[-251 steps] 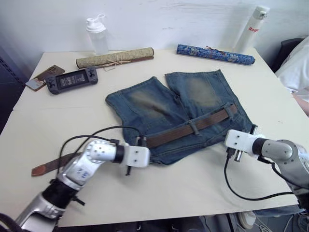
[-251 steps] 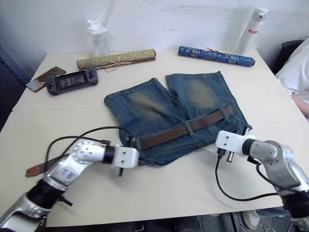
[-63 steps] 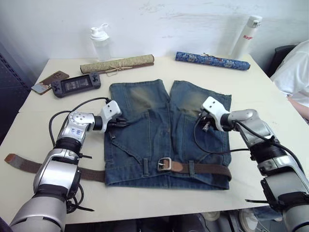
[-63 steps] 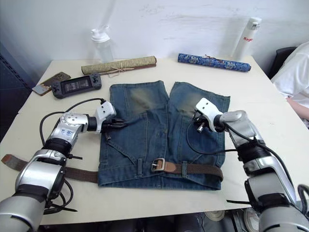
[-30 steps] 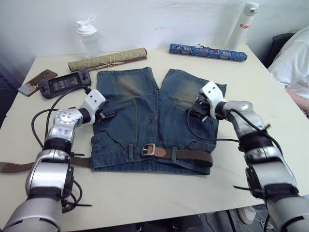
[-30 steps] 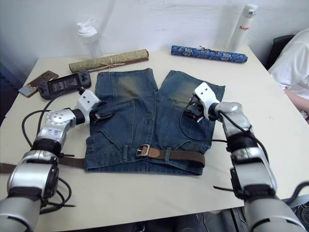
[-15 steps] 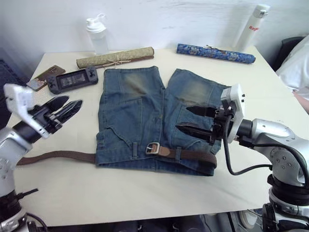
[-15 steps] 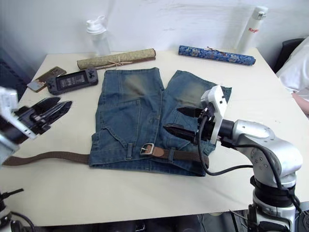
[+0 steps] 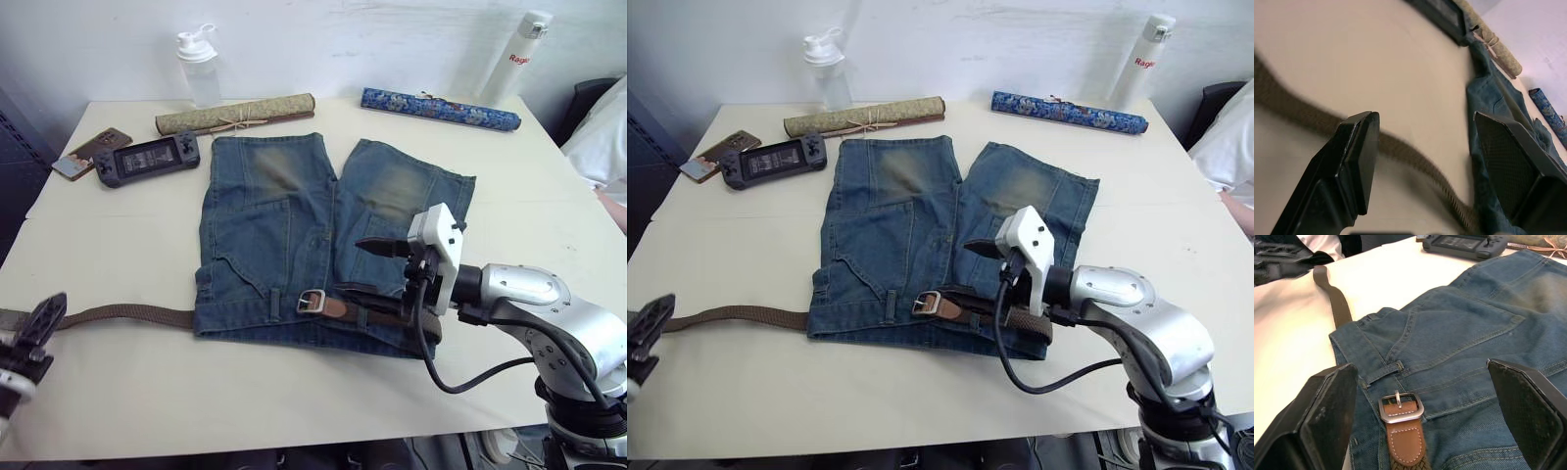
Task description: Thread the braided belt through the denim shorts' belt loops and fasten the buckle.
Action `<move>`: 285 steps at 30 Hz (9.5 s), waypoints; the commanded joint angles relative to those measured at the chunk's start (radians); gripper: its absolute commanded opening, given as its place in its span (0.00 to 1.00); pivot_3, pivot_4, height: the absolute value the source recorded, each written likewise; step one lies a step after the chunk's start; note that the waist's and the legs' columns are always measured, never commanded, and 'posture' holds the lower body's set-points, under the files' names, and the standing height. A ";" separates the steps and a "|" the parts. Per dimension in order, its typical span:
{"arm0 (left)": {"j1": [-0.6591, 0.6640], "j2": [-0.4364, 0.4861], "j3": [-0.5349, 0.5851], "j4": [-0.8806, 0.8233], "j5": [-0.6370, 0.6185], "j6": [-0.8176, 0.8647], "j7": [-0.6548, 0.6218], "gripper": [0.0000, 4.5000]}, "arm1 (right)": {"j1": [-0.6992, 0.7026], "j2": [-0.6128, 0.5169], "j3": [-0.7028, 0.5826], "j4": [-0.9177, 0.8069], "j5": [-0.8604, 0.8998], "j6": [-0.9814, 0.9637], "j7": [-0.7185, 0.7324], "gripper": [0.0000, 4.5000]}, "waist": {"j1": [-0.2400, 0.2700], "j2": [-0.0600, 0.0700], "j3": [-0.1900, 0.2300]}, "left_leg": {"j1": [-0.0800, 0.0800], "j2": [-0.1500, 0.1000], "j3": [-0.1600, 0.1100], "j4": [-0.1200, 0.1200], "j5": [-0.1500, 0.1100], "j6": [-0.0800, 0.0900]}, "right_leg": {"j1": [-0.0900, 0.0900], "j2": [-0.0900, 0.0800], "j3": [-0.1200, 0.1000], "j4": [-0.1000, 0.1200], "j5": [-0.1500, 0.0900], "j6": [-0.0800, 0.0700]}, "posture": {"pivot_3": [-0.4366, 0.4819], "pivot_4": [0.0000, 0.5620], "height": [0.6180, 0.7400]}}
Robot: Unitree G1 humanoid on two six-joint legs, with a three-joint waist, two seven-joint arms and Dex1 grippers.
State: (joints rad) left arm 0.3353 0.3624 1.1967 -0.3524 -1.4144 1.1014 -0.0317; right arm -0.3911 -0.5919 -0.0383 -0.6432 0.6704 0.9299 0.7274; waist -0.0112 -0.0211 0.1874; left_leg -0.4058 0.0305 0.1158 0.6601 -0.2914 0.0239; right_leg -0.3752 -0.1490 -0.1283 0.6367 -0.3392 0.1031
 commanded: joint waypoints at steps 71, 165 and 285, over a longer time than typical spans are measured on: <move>-0.337 0.613 -1.153 0.038 1.567 -1.220 -0.251 0.01 | 0.027 -0.137 0.352 0.049 -0.648 -0.646 -0.088 1.00 | 0.008 0.000 0.002 | -0.001 0.007 0.027 -0.026 0.009 -0.004 | -0.020 0.014 0.001 -0.009 0.004 -0.004 | 0.48 0.27 0.82; -0.259 -0.110 -0.911 -0.276 -0.558 -0.687 0.590 0.61 | -0.235 0.401 0.600 0.656 -1.340 -1.026 -0.509 0.00 | -0.015 -0.004 0.000 | 0.001 0.016 0.009 0.006 0.004 -0.006 | -0.003 0.029 0.015 0.006 0.002 -0.008 | 0.48 0.27 0.82; -0.234 0.218 -1.015 -0.094 0.281 -0.308 -0.131 0.00 | 0.000 0.021 0.135 -0.023 0.090 -0.054 -0.130 0.98 | 0.009 0.001 0.003 | 0.001 0.015 0.005 -0.009 0.003 -0.010 | -0.004 0.020 0.008 -0.007 -0.001 -0.012 | 0.48 0.27 0.82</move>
State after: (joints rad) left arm 0.1161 0.5641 0.2001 -0.4432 -1.1579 0.7850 -0.1046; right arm -0.3995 -0.5600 0.0811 -0.6276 0.7834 0.9106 0.5806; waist -0.0024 -0.0197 0.1902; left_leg -0.4045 0.0457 0.1205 0.6512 -0.2887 0.0134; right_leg -0.3793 -0.1288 -0.1202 0.6298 -0.3400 0.0907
